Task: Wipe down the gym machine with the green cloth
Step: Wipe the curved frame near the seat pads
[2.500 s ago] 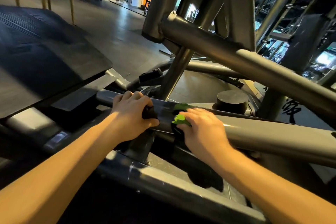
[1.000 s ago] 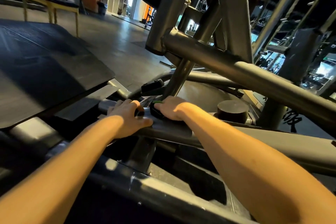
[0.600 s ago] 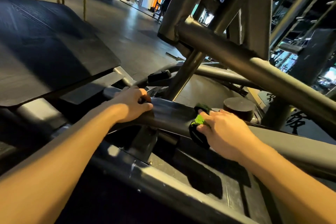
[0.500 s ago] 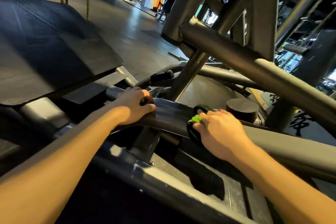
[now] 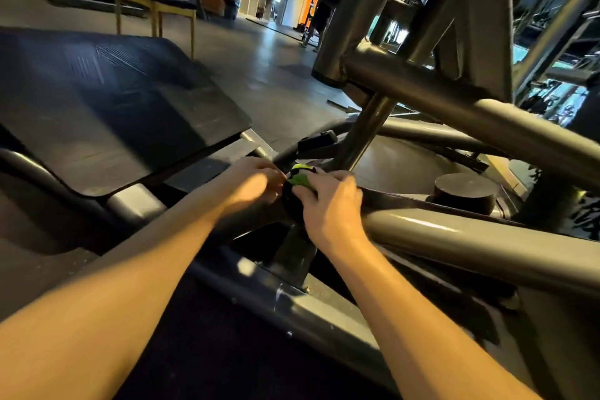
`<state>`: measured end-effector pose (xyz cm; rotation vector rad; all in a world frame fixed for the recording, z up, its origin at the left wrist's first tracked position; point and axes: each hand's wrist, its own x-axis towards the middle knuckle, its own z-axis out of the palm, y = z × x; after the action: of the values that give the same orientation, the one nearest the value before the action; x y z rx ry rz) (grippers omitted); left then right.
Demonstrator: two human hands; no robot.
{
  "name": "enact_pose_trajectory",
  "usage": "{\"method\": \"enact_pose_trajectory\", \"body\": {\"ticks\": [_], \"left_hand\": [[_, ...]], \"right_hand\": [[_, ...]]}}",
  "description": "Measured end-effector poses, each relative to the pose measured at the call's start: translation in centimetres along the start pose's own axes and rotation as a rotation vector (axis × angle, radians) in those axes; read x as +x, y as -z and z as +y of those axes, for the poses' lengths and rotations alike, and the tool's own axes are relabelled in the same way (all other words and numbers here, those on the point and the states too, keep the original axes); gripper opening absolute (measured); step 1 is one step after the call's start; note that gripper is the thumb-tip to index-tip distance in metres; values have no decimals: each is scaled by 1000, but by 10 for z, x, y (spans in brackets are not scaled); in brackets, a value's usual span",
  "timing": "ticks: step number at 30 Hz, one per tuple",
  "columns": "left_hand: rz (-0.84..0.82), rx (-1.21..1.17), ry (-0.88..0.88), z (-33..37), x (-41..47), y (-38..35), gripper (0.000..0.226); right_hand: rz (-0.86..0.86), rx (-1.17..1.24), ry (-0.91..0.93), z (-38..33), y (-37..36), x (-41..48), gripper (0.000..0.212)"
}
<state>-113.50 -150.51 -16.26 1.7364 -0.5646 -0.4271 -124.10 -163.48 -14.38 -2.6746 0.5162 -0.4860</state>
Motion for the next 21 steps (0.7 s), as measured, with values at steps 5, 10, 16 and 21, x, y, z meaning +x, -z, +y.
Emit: {"method": "enact_pose_trajectory", "body": {"ticks": [5,10,16,21], "left_hand": [[-295,-27,40,15,-26,5,52],[-327,216,-29,17,-35,15,23],[-330,455,18,14,-47,30,24],[-383,542,144,1,-49,28,12]], "right_hand": [[173,544,-36,3,-7,-43,29],[34,737,-56,4,2,-50,13],[-163,500,4,24,-8,-73,19],[-301,580,-92,33,-15,-82,38]]}}
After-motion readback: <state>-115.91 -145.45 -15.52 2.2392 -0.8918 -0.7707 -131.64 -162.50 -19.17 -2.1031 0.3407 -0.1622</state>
